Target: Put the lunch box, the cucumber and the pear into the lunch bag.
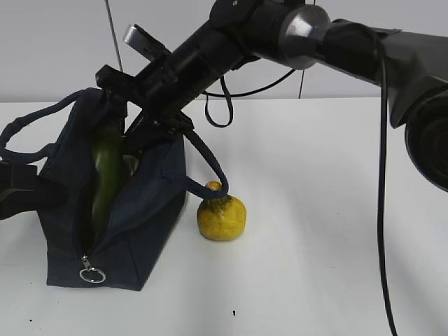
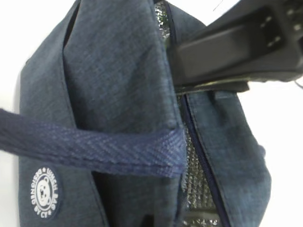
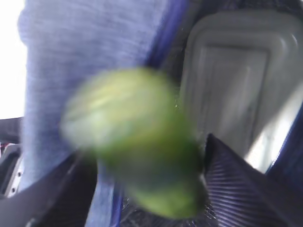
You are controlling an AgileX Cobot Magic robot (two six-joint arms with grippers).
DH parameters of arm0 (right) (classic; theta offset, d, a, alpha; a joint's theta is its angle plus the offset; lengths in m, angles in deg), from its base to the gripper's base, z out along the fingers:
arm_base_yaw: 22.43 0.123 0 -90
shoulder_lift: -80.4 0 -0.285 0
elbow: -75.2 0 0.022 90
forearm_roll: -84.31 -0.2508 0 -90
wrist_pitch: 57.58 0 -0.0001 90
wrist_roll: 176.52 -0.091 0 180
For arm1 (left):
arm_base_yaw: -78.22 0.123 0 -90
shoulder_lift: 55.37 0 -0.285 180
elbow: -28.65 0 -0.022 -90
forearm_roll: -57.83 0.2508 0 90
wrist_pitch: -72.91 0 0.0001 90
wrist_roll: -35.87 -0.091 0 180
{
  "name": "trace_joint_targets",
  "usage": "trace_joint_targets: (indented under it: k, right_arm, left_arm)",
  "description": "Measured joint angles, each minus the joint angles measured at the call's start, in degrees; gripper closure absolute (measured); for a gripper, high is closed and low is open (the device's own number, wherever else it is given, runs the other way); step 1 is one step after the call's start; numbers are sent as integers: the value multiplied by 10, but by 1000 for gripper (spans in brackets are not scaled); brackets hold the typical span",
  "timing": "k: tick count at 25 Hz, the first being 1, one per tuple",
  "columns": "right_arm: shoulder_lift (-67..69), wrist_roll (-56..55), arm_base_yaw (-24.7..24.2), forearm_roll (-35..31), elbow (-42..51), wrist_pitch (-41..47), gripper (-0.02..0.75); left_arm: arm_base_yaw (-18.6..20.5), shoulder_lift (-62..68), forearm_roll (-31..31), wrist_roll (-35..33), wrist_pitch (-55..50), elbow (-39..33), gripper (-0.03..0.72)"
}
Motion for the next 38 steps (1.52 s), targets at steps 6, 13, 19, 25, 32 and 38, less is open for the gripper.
trace_joint_targets:
  k: [6,13,19,25,32,38]
  right_arm:
    - [0,-17,0,125,-131,36,182]
    - [-13,-55,0,304,-217,47,261]
    - [-53,-63,0,417,-203,52,300]
    - [-116,-64,0,436,-101,52,301]
    - [-208,-59,0,452,75,52,301]
    - [-231,-36,7,433,195,49,301]
  left_arm:
    - [0,0,0,0,0,0,704]
    - [0,0,0,0,0,0,704]
    - [0,0,0,0,0,0,704]
    - [0,0,0,0,0,0,704]
    - [0,0,0,0,0,0,704]
    - [0,0,0,0,0,0,704]
